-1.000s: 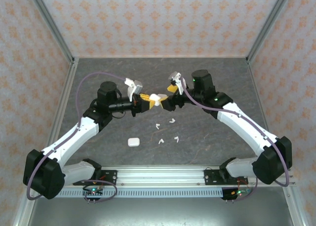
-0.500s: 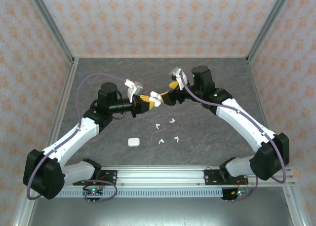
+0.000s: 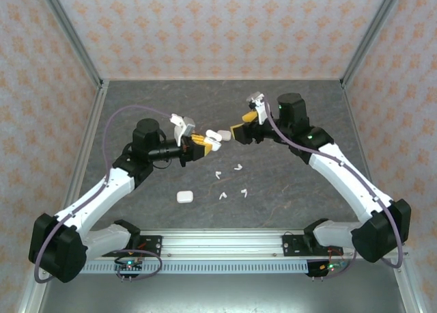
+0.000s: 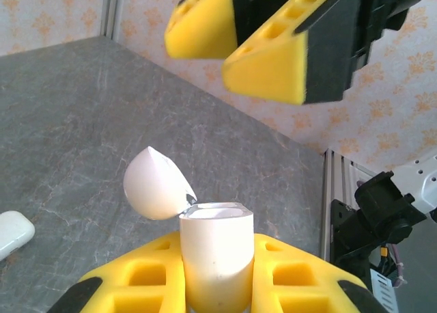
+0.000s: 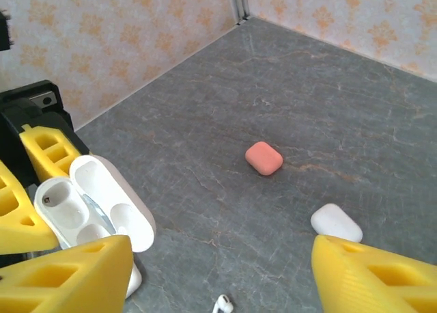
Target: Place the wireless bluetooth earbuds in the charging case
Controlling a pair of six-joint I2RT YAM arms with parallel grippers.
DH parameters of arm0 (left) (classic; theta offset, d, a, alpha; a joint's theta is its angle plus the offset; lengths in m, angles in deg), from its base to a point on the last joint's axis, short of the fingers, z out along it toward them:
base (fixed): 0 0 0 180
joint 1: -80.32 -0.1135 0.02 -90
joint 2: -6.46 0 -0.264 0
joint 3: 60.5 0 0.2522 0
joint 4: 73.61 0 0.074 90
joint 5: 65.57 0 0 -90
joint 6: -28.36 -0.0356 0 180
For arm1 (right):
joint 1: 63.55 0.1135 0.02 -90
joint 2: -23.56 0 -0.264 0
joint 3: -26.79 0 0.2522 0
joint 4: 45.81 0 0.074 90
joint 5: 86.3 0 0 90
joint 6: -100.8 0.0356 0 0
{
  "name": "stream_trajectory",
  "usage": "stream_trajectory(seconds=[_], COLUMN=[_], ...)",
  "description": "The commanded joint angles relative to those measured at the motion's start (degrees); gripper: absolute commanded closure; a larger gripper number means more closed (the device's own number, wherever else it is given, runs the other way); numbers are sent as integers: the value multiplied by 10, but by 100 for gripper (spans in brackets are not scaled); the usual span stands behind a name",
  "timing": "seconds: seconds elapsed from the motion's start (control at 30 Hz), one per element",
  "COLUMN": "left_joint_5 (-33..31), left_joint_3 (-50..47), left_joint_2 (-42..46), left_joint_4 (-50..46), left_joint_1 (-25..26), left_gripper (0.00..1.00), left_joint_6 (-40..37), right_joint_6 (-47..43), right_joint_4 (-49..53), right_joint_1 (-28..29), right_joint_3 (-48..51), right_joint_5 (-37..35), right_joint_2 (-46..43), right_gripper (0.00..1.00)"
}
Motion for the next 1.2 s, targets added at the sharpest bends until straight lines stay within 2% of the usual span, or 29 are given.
stream_trajectory(seconds=[0.0,0.1,0.23,0.5,0.83,1.17], left_joint_5=[-1,-3,-4,-4,-11,-15], left_joint_3=[-16,-30,-41,-46,-45,-49], left_joint_2=[45,78,120,176,188,186], left_joint_4=[47,54,53,52,37,37], left_joint_1=[3,3,3,3,3,3], left_gripper=[99,100,100,100,100,100], left_joint_6=[-25,-32,-39,-41,-47,-48], right_joint_6=[45,69,83,87,72,55], right_joint_4=[9,0,-14,-19,14,52], right_joint_1=[-2,-2,5,62,107,131], right_joint_3=[38,59,73,39,-47,-81], right_joint_5=[-16,-17,-23,-41,-40,-25], right_joint_2=[12,36,74,215,347,407], right_gripper=[37,43,46,51,56,59])
